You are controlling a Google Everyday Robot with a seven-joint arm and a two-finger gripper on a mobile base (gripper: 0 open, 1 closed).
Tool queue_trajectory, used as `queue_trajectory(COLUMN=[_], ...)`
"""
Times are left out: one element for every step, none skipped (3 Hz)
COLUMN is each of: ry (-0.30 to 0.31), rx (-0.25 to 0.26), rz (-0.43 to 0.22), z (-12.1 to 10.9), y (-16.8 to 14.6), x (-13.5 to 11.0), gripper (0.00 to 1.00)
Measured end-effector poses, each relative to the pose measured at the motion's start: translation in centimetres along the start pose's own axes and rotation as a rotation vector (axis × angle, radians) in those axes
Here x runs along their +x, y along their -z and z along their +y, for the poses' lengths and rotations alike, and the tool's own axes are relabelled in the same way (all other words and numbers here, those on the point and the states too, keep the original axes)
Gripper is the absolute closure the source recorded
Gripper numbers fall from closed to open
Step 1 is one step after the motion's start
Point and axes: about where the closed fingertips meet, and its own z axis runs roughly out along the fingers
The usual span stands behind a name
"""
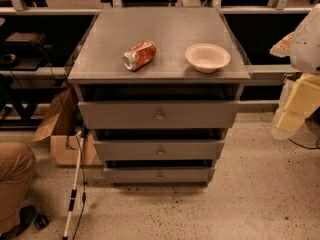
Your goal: Open top drawer
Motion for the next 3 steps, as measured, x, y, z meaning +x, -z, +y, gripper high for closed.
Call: queue_trajectory(ry=[0.000, -0.004, -0.025], rx=[0.000, 0.003, 0.004], rz=[0.000, -0.024, -0.057], z=[0.0, -0.3, -1.2], y=[0.0, -1.0, -4.1], x=[0.0, -0.4, -1.1], gripper=[0.00, 0.00, 0.00])
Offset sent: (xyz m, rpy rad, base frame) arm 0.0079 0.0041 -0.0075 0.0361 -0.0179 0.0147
